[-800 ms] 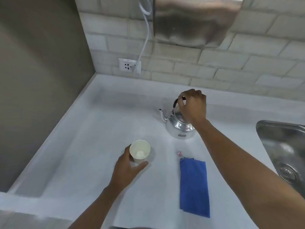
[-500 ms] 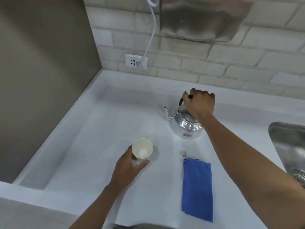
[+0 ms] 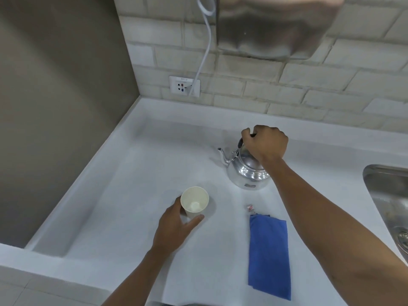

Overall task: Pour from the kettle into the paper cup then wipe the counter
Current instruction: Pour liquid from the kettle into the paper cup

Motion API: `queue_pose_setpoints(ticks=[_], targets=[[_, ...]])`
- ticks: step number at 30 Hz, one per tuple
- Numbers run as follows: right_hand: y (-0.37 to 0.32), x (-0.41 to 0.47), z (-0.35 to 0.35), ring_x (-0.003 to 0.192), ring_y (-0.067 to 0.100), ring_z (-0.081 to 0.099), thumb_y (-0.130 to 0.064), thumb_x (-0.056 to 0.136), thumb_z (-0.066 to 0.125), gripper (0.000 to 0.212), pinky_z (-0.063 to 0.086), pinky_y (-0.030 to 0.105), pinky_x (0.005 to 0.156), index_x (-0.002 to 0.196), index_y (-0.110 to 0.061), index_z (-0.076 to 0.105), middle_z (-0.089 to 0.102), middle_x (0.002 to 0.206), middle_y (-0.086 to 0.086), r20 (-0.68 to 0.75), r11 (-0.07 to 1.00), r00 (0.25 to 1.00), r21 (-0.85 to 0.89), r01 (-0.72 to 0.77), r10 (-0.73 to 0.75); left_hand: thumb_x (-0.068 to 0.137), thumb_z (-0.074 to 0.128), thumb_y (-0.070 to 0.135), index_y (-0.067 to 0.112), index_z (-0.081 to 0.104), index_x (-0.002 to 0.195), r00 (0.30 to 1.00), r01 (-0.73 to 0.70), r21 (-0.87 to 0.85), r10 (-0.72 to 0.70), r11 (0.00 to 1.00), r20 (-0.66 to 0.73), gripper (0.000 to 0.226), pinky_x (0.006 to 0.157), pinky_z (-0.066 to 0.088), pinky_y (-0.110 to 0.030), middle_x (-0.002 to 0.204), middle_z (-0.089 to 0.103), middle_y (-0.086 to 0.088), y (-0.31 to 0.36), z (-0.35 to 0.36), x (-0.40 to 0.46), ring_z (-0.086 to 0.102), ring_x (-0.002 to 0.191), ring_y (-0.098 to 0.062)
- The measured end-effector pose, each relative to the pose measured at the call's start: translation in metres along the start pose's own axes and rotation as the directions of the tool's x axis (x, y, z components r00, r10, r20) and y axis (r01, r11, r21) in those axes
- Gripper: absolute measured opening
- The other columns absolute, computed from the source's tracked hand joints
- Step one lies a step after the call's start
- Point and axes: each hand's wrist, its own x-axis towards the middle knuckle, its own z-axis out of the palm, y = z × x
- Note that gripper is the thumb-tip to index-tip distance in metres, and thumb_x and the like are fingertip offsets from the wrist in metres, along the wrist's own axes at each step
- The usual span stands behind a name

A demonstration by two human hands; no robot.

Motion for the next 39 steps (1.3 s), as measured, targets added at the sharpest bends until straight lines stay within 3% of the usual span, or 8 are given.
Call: queue_pose_setpoints(ticks=[7, 17, 24, 39], targets=[[-0.008, -0.024, -0.031, 0.038, 0.021, 0.040, -0.057, 0.080, 0.051, 0.054, 0.019, 0.019, 0.049, 0.047, -0.014, 0.050, 0.040, 0.037, -0.003, -0.069, 0.998, 0.996, -0.002, 0.058, -0.058, 0.071, 0.073, 0.072, 0.042, 0.049, 0.127, 1.000, -0.025, -0.005, 0.025, 1.000, 0.005, 0.068, 0.086, 0.054, -0.032, 0.108, 0.066, 0.020, -0.002, -0.001, 0.000, 0.061, 0.100, -0.006], [-0.015, -0.062, -0.075, 0.037, 0.021, 0.036, -0.049, 0.075, 0.052, 0.042, 0.017, 0.017, 0.050, 0.048, -0.017, 0.052, 0.034, 0.036, -0.003, -0.126, 0.985, 0.981, -0.113, 0.134, -0.148, 0.066, 0.073, 0.074, 0.048, 0.043, 0.135, 0.998, -0.049, -0.037, 0.051, 0.998, 0.032, 0.080, 0.095, 0.053, -0.036, 0.123, 0.063, 0.024, 0.000, -0.005, 0.000, 0.058, 0.114, -0.005], [-0.015, -0.090, -0.095, 0.038, 0.024, 0.037, -0.047, 0.072, 0.053, 0.041, 0.032, 0.021, 0.048, 0.047, -0.015, 0.050, 0.035, 0.037, -0.001, -0.161, 0.967, 0.967, -0.195, 0.166, -0.198, 0.067, 0.071, 0.073, 0.047, 0.043, 0.134, 0.997, -0.070, -0.034, 0.071, 0.997, 0.014, 0.077, 0.089, 0.051, -0.031, 0.124, 0.062, 0.024, 0.000, -0.004, -0.001, 0.058, 0.112, -0.007], [-0.044, -0.111, -0.106, 0.038, 0.028, 0.040, -0.043, 0.073, 0.054, 0.042, 0.015, 0.019, 0.051, 0.047, -0.011, 0.046, 0.036, 0.037, 0.002, -0.070, 0.914, 0.945, -0.285, 0.287, -0.319, 0.066, 0.073, 0.070, 0.045, 0.040, 0.135, 0.993, -0.114, -0.040, 0.114, 0.993, 0.010, 0.080, 0.084, 0.043, -0.022, 0.127, 0.063, 0.020, 0.001, -0.007, -0.002, 0.057, 0.112, -0.005]])
